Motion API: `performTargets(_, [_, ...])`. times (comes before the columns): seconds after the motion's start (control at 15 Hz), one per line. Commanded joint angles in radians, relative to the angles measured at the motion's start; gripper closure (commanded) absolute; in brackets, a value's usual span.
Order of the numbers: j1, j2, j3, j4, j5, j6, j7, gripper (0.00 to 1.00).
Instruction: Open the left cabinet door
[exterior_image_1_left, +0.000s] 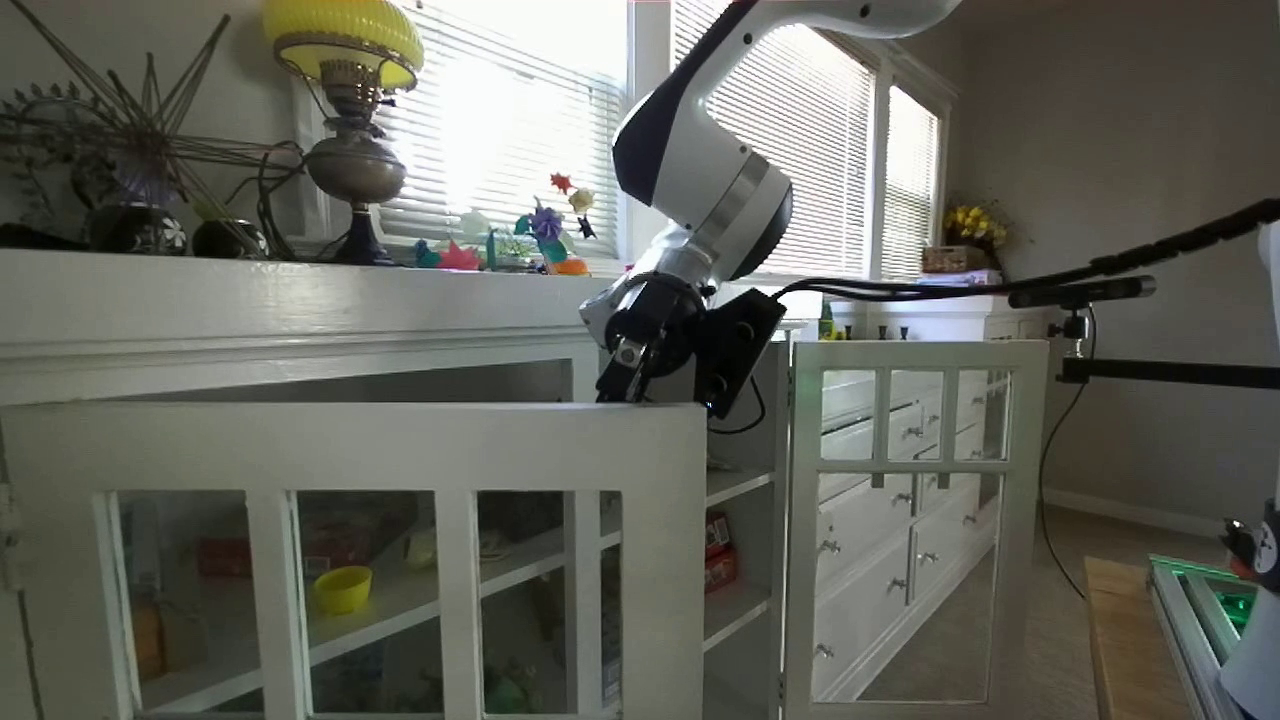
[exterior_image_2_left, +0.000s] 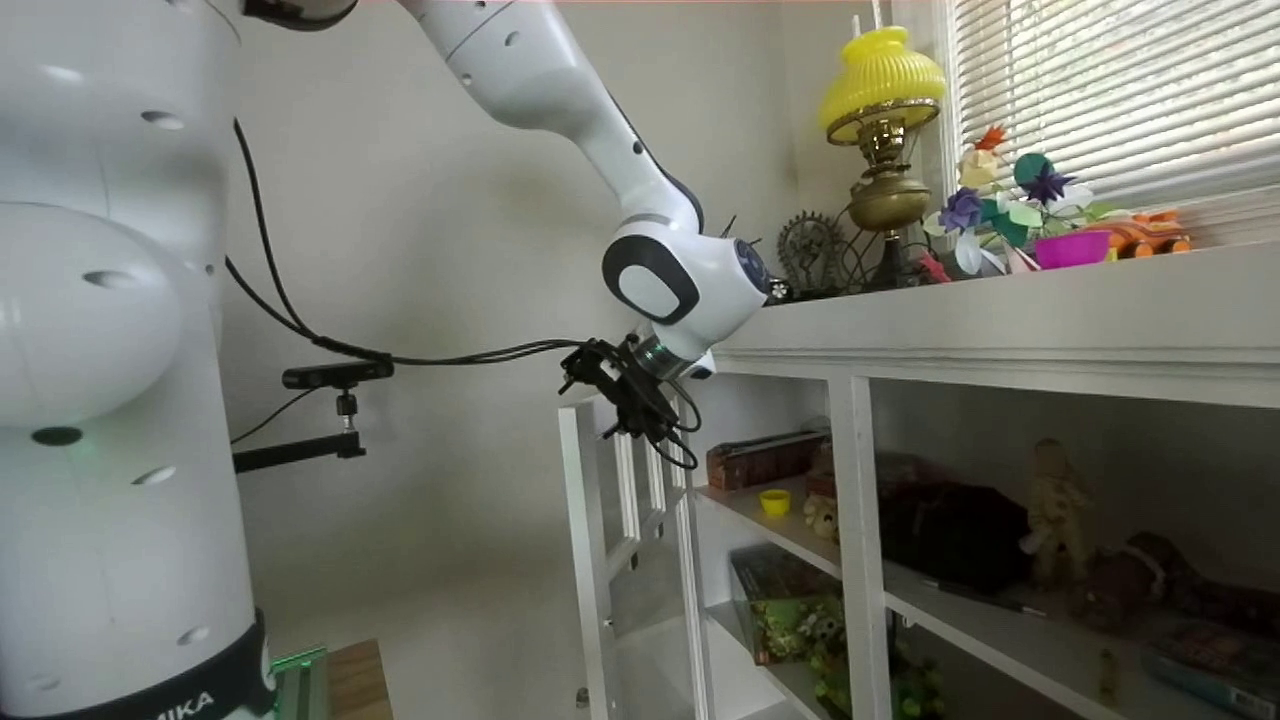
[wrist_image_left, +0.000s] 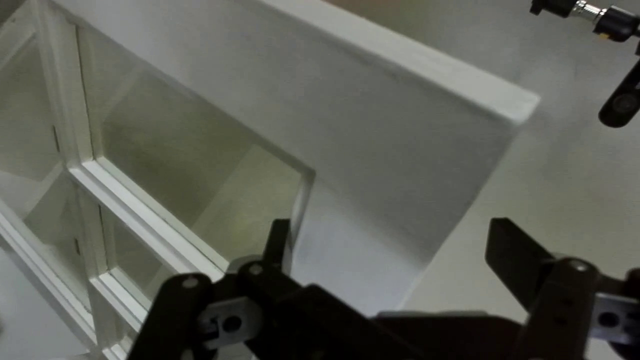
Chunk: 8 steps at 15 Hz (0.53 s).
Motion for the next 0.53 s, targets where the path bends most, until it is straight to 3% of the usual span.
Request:
performTargets(0.0, [0.006, 0.007, 0.017, 0.042, -0.043, -0.035, 0.014, 0.00])
performTargets(0.47, [0.024, 0.034, 0.046, 0.091, -0.046, -0.067, 0.025, 0.00])
